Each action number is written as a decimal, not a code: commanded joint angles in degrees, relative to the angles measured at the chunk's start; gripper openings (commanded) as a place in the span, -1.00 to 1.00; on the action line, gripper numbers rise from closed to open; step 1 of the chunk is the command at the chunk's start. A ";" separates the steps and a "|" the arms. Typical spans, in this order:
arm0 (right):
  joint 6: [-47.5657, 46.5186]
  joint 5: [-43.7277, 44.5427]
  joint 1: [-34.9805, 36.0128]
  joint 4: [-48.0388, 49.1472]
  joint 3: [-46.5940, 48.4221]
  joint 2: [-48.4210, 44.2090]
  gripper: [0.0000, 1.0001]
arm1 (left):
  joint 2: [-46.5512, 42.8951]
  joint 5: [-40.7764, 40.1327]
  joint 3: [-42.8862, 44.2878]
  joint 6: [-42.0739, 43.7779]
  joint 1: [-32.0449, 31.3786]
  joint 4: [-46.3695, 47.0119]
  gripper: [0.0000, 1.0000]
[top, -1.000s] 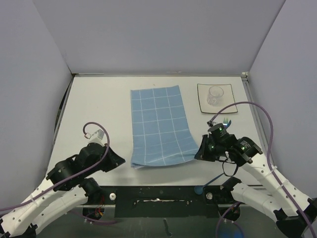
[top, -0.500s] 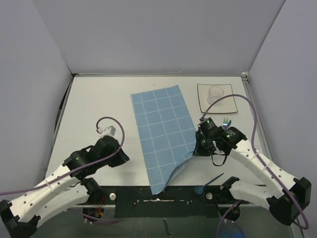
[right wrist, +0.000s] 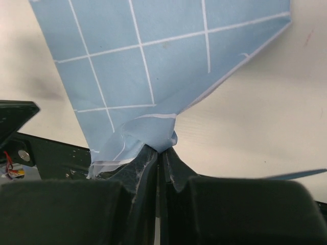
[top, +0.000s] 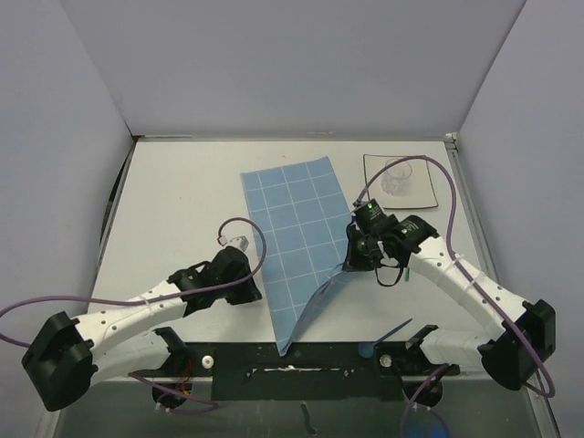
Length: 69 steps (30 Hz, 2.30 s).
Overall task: Set the dinner table for one person
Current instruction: Fold the napkin at the center of the board.
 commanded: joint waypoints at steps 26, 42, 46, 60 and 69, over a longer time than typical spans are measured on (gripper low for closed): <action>-3.43 0.33 -0.27 4.38 6.78 5.58 -1.00 | 14.03 7.61 3.24 8.74 4.08 15.77 -0.28; -3.05 -0.54 -0.41 5.97 4.29 5.12 -1.00 | -10.75 17.85 -4.59 4.69 7.33 8.36 0.30; -2.97 -0.13 -0.47 5.48 3.76 4.25 -1.00 | -17.45 21.24 -9.73 2.25 6.25 9.14 0.29; -1.38 -0.46 -0.24 6.56 2.25 4.40 -1.00 | -17.69 31.48 -18.41 1.93 4.56 20.56 0.30; -1.45 -0.71 -0.27 6.45 3.54 4.78 -1.00 | -0.07 29.21 -14.42 9.05 4.44 25.03 0.31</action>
